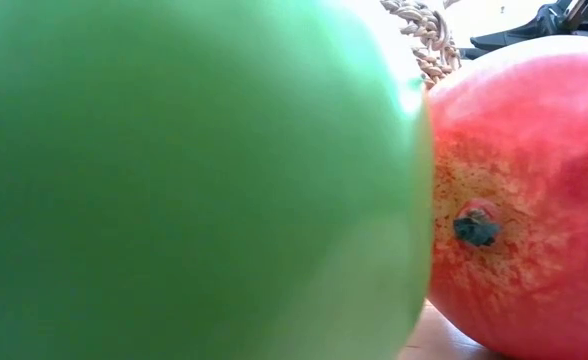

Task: Build produce basket
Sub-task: Put the yellow bell pepper into the basket

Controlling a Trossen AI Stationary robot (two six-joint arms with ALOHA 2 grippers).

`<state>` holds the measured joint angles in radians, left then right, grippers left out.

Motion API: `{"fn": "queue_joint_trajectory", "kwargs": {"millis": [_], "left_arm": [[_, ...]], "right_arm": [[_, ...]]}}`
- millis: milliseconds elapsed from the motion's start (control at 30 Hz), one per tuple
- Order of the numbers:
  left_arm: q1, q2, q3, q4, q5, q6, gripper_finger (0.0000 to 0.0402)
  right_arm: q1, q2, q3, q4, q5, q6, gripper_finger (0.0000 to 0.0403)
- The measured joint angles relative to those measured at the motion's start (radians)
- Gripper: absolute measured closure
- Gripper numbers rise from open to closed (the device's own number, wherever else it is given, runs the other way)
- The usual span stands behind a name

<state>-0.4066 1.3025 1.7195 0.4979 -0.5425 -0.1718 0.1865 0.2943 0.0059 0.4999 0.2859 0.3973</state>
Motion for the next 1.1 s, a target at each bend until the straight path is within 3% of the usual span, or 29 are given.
{"fn": "queue_joint_trajectory", "kwargs": {"millis": [333, 433, 667, 1100], "left_arm": [[0.042, 0.0, 0.0, -0.078, 0.001, 0.232, 0.0085], [0.058, 0.0, 0.0, -0.157, 0.001, 0.233, 0.0085], [0.108, 0.036, 0.001, -0.424, -0.015, 0.104, 0.0084], [0.216, 0.186, 0.0, -0.655, 0.0, -0.12, 0.0083]], "right_arm": [[0.0, 0.0, 0.0, 0.0, 0.0, 0.0, 0.0338], [0.0, 0.0, 0.0, 0.0, 0.0, 0.0, 0.0338], [0.0, 0.0, 0.0, 0.0, 0.0, 0.0, 0.0338], [0.0, 0.0, 0.0, 0.0, 0.0, 0.0, 0.0338]]}}
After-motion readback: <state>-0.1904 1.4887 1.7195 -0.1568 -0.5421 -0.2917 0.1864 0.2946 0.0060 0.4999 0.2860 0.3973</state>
